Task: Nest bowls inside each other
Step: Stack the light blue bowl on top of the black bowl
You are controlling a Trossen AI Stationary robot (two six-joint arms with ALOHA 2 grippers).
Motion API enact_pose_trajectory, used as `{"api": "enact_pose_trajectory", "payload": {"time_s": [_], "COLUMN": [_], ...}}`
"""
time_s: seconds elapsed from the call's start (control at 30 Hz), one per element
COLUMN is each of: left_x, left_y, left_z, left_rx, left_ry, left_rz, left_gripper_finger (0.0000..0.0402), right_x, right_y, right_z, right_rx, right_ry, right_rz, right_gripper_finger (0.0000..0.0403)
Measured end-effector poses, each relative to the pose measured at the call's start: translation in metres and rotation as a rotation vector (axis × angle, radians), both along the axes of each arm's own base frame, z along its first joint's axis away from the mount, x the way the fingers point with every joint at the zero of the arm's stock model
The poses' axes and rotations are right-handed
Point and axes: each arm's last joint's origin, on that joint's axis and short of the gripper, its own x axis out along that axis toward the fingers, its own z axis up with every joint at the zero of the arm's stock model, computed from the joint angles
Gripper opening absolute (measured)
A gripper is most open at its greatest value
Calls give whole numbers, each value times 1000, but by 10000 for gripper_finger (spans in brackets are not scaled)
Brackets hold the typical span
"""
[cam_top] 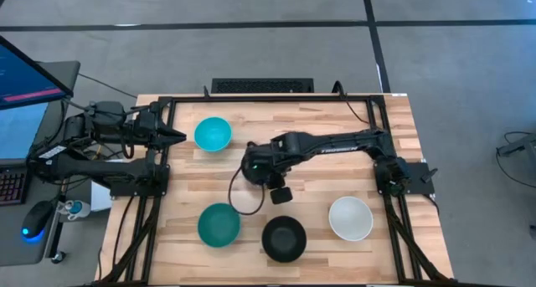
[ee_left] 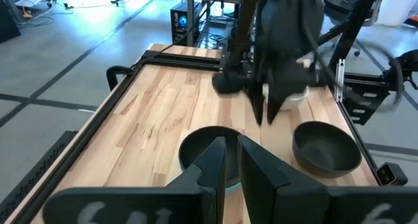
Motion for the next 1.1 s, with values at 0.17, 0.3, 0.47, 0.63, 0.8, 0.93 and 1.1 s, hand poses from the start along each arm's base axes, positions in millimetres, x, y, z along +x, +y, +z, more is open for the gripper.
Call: {"api": "enact_pose_trajectory", "payload": {"time_s": [0.17, 0.3, 0.47, 0.63, 0.8, 0.93, 1.1], "left_x": [1, 4, 11, 23, 33, 38, 52], "left_y": [0, 1, 1, 2, 4, 4, 7], "left_z": [-1, -1, -2, -3, 1, 2, -2], "left_rx": [-19, -34, -53, -69, -49, -47, -43], "left_ry": [6, 15, 31, 47, 1, -5, 41], "left_rz": [7, 8, -2, -37, -53, -54, -48], "left_gripper_finger": [31, 31, 31, 31, 31, 31, 31], "right_x": [-17, -31, -38, -39, -50, -71, -109], "right_y": [-2, -4, -4, -2, -4, -7, -13], "right_z": [42, 63, 69, 69, 82, 107, 144], "right_rx": [21, 43, 57, 90, 92, 92, 58], "right_ry": [-158, -215, -211, -201, -228, -303, -426], "right_rz": [11, 15, 16, 41, 42, 41, 16], "right_gripper_finger": [109, 109, 109, 108, 108, 108, 108]}}
